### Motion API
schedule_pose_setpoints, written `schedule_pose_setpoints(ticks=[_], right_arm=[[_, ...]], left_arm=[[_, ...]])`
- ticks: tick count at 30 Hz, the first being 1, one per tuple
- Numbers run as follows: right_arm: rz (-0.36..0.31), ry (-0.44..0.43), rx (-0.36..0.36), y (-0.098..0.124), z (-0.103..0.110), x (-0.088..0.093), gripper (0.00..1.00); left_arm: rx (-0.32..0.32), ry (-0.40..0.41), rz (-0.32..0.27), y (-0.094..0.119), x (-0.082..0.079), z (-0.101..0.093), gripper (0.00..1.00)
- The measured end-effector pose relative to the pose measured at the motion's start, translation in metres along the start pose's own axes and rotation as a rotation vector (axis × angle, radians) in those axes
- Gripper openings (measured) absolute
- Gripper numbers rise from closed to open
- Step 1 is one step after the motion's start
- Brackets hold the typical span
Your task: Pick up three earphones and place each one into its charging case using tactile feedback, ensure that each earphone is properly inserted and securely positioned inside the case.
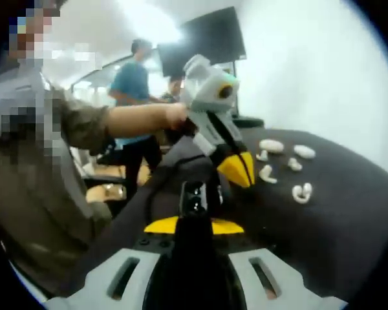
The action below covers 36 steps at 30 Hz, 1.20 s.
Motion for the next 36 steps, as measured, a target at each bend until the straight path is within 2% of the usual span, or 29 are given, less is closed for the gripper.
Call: schedule_pose_setpoints(ticks=[4,6,8,9,11,13,15,17,20,23,34,35,36], right_arm=[[0.0,-0.002,-0.001,0.0,0.0,0.0,0.18],[0.0,-0.001,0.0,0.0,0.0,0.0,0.18],[-0.001,-0.003,-0.001,0.0,0.0,0.0,0.18],[-0.002,-0.004,-0.001,0.0,0.0,0.0,0.18],[-0.003,-0.004,-0.001,0.0,0.0,0.0,0.18],[-0.003,-0.005,-0.002,0.0,0.001,0.0,0.18],[-0.004,-0.006,-0.002,0.0,0.001,0.0,0.18],[-0.004,-0.006,-0.003,0.0,0.001,0.0,0.18],[-0.004,-0.008,-0.005,0.0,0.0,0.0,0.18],[-0.004,-0.009,-0.006,0.0,0.0,0.001,0.18],[-0.006,-0.016,-0.004,-0.001,0.0,0.001,0.18],[-0.006,-0.015,-0.003,-0.001,0.0,0.001,0.18],[-0.006,-0.016,-0.002,-0.001,0.0,0.001,0.18]], left_arm=[[-0.003,-0.044,-0.002,0.005,0.001,-0.006,0.01],[-0.026,-0.118,-0.053,0.007,-0.006,-0.003,0.12],[-0.006,-0.188,-0.082,0.007,-0.013,-0.001,0.17],[0.005,-0.179,-0.064,0.007,-0.014,0.001,0.14],[0.044,-0.221,0.001,0.004,-0.017,0.005,0.1],[0.059,-0.3,0.019,-0.001,-0.019,0.01,0.13],[0.069,-0.318,0.031,-0.006,-0.019,0.011,0.2],[0.101,-0.347,0.044,-0.009,-0.018,0.01,0.2],[0.14,-0.319,0.065,-0.012,-0.017,0.009,0.12],[0.133,-0.303,0.066,-0.009,-0.014,0.006,0.09],[0.202,-0.248,0.097,0.009,0.001,-0.013,0.1],[0.199,-0.249,0.098,0.01,0.001,-0.013,0.1],[0.173,-0.282,0.097,0.012,0.0,-0.011,0.1]])
Point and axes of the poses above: the point that each gripper's makers call its tool centre point, and the gripper's own axes: y roughly backward along the fingers, z roughly to its left, x roughly out of its underside, the point moved 10 cm from there along y, roughly backward along the fingers, and after that the axes turned 2 degrees about -z, right-handed, at the moved point
